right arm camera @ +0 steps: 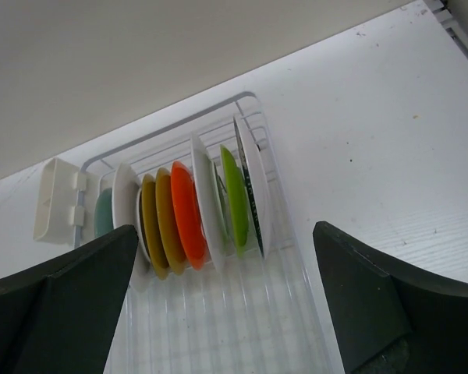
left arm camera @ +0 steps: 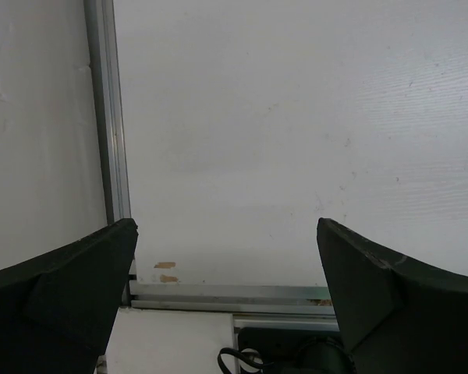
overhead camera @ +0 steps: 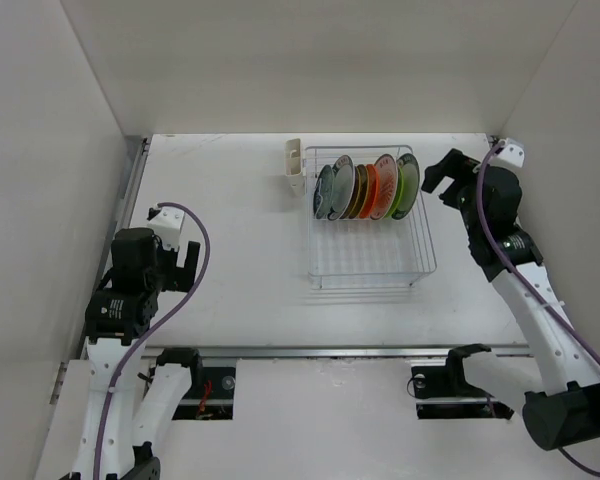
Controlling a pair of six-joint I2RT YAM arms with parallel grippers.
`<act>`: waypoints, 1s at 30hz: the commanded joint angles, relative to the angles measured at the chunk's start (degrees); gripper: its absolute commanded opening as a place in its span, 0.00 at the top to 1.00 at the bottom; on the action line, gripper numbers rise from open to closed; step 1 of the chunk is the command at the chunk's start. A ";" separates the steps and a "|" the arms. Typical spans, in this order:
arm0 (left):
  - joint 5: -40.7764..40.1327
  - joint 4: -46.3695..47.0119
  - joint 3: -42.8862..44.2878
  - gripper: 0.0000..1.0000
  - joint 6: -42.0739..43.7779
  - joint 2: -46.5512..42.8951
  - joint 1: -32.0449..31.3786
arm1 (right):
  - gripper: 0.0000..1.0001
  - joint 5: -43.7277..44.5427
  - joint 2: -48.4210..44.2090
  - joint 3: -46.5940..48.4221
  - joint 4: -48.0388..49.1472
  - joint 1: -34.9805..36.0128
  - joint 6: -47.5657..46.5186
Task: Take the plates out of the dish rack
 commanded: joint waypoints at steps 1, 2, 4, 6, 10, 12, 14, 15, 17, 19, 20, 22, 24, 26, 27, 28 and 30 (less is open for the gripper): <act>-0.40 -0.41 1.00 0.00 -0.62 -0.81 -0.27 | 0.00 2.75 2.43 4.88 -0.12 -0.39 1.35; 1.43 -0.41 1.00 0.00 -0.63 -0.82 -0.27 | 0.00 2.75 3.49 5.85 -0.13 -0.39 1.35; 3.90 -0.41 1.52 0.00 1.65 -0.82 -0.27 | 0.00 2.75 7.77 10.05 -3.01 -0.39 1.88; 8.80 -1.28 2.05 0.00 7.68 -0.21 -0.27 | 0.00 2.75 11.65 14.19 -5.74 -0.39 1.88; 9.80 -3.74 6.17 0.00 10.53 3.21 -0.27 | 0.00 -3.29 22.90 25.61 -13.12 -1.62 2.40; 9.19 -4.46 8.37 0.00 10.54 6.11 -0.27 | 0.00 -4.19 29.32 31.68 -16.46 -2.32 2.40; 8.48 -5.16 10.57 0.00 9.40 7.35 -0.27 | 0.00 -2.37 33.01 36.24 -18.05 -2.32 2.40; 7.87 -5.16 11.10 0.00 9.39 7.88 -0.27 | 0.00 -1.22 36.34 37.31 -18.66 -2.32 2.40; 7.87 -4.55 11.98 0.00 8.69 8.67 -0.27 | 0.00 1.86 39.08 38.81 -19.29 -2.32 2.40; 7.87 -4.55 12.69 0.00 8.69 9.29 -0.27 | 0.03 2.57 42.07 38.82 -18.67 -2.32 1.88; 7.87 -4.55 12.69 0.00 8.08 9.29 -0.27 | 0.04 3.18 42.95 39.34 -18.15 -2.32 1.88; 7.87 -4.55 12.69 0.00 8.08 9.82 -0.27 | 0.10 3.19 45.23 39.34 -17.62 -2.32 1.35; 7.34 -4.55 11.99 0.00 7.55 9.82 -0.27 | 0.21 3.80 46.64 39.34 -17.62 -2.32 1.35; 7.34 -4.55 11.98 0.00 7.55 9.82 -0.27 | 0.31 3.80 47.96 39.34 -17.62 -2.32 1.35; 6.64 -4.55 11.46 0.00 7.03 9.82 -0.27 | 0.41 3.80 47.97 38.65 -17.62 -2.32 1.35; 6.64 -4.55 11.46 0.00 7.02 9.82 -0.27 | 0.45 3.80 47.97 37.25 -16.92 -2.32 1.35; 6.64 -4.55 10.93 0.00 7.02 9.82 -0.27 | 0.56 3.80 46.83 35.49 -15.08 -2.32 1.35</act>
